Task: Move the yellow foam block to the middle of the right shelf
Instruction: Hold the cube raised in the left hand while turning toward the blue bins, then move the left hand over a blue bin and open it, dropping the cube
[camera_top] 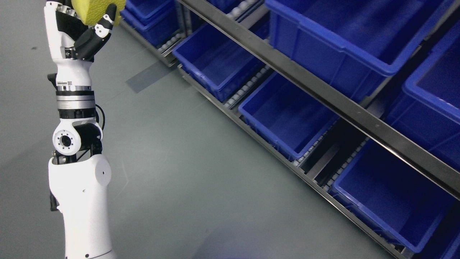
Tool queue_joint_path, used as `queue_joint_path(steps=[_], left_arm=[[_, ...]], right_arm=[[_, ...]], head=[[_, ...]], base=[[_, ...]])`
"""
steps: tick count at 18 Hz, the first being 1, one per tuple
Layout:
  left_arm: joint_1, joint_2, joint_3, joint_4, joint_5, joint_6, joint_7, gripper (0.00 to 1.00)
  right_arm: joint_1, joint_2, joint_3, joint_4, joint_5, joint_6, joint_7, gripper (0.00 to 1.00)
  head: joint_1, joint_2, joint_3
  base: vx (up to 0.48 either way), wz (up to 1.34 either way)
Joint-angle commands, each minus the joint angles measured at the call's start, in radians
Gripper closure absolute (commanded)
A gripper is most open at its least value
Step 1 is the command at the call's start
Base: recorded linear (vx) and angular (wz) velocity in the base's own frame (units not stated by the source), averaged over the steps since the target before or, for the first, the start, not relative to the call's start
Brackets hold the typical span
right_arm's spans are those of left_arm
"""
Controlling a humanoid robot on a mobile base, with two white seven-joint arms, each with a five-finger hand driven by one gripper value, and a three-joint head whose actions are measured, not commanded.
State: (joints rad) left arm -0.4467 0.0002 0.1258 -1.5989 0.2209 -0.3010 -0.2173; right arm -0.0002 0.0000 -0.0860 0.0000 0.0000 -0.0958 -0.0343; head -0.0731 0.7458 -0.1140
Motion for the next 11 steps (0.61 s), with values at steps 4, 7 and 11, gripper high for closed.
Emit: queue_joint_path(steps=[4, 7, 11], left_arm=[[-0.137, 0.017, -0.219, -0.121, -0.002, 0.118, -0.059, 0.62], [-0.252, 0.122, -0.219, -0.119, -0.002, 0.236, -0.135, 0.62], [-0.294, 0.38, -0.277, -0.107, -0.032, 0.313, -0.258, 0.61]], right_arm=[[0.002, -0.017, 0.0, -0.017, 0.003, 0.001, 0.001, 0.0], [0.002, -0.017, 0.0, -0.017, 0.003, 0.001, 0.001, 0.0], [0.002, -0.017, 0.0, -0.017, 0.003, 0.001, 0.001, 0.0]], head=[[0.0, 0.0, 0.0], [0.0, 0.0, 0.0], [0.0, 0.0, 0.0]], base=[[0.335, -0.95], [0.245, -0.79], [0.135, -0.38]])
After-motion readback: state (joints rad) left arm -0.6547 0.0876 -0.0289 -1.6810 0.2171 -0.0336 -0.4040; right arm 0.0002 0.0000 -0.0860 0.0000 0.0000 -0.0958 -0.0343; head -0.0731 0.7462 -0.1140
